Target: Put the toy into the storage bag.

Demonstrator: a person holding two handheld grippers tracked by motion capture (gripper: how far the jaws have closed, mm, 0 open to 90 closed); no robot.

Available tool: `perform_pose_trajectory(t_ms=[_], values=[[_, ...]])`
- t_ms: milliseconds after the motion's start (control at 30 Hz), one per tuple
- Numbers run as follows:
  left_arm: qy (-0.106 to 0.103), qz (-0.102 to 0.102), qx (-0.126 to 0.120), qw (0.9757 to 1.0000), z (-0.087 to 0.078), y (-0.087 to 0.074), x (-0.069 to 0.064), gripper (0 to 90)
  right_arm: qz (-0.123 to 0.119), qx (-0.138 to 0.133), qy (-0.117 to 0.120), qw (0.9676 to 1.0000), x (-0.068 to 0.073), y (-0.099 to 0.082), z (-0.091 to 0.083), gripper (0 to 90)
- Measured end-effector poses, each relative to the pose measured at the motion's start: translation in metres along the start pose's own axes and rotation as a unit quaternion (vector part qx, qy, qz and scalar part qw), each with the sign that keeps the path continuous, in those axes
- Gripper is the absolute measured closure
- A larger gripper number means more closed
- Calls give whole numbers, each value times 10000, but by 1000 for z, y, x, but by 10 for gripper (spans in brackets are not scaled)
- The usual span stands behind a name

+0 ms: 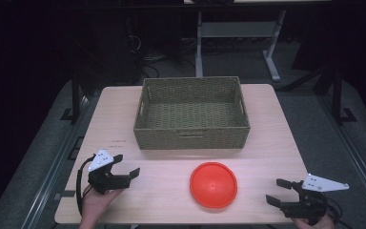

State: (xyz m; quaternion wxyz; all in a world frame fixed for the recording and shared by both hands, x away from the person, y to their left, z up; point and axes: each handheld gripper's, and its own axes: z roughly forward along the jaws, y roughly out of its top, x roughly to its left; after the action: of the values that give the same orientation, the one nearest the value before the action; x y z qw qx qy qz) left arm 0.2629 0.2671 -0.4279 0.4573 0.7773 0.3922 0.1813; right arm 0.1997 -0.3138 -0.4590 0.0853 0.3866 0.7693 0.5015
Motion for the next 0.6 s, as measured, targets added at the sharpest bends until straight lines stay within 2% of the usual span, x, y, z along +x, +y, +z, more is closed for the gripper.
perform_pose_trajectory(t_ms=[100,233,267,333,433,533,600], values=[[-14,145,80,9999,-1,0,-3,130,82,-37,101,9999,1,4,1,196],[-12,183,55,9998,-6,-2,-5,130,18,-37,219,9998,6,16,7,207],[0,114,3,9999,-6,-2,-6,130,-57,62,192,9998,7,23,10,215],[18,82,-35,10000,-8,-2,-4,130,-100,135,167,9997,7,26,11,216],[81,89,-68,9999,-10,-2,-2,130,-50,344,153,9993,6,38,18,226],[119,3,-90,9999,-10,-2,0,130,-61,543,151,9984,7,54,28,242],[135,-63,-64,9999,-9,-2,1,130,-77,593,127,9981,7,58,32,244]])
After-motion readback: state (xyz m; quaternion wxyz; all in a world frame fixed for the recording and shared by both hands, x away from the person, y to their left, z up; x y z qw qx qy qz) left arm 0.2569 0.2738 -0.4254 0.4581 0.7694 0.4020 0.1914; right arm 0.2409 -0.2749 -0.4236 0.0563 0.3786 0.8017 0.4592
